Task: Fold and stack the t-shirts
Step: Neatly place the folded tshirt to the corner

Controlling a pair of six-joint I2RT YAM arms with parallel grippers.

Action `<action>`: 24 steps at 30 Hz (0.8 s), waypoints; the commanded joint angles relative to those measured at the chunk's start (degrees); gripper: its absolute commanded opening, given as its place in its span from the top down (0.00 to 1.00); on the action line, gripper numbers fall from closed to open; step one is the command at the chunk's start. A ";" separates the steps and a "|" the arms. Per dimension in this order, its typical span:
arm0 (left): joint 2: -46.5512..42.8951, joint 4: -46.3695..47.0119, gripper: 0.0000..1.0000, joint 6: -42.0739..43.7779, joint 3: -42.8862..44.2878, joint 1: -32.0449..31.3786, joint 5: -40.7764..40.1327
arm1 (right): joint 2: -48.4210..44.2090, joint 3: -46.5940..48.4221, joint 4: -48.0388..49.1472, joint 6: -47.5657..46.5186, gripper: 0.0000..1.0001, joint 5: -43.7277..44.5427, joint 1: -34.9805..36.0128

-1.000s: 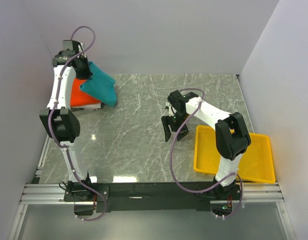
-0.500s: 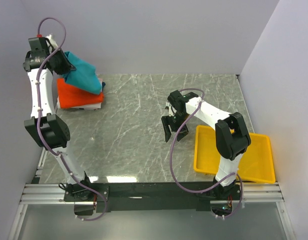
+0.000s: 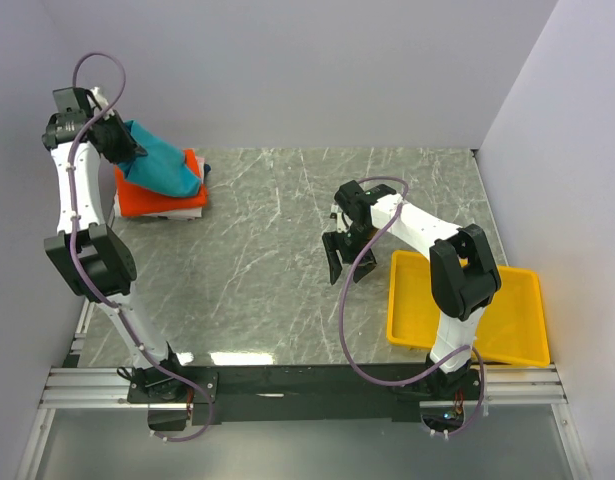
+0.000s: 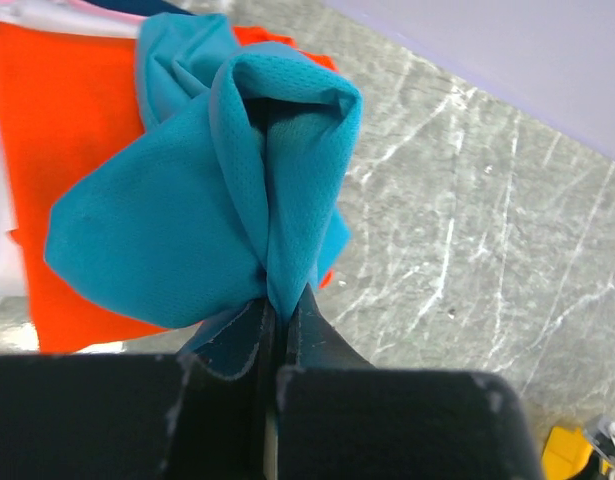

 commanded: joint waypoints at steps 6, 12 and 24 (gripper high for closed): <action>1.83 0.84 1.00 2.12 -1.65 2.96 -1.63 | -0.84 0.19 -0.99 0.20 0.29 -0.18 -0.18; 4.47 -0.48 0.91 0.54 0.10 3.84 -6.90 | -1.10 0.11 -0.99 0.46 0.29 -0.09 -0.01; -8.77 6.02 0.01 -8.25 -11.84 1.74 -24.31 | -6.63 2.22 -2.04 2.30 0.29 2.45 -0.01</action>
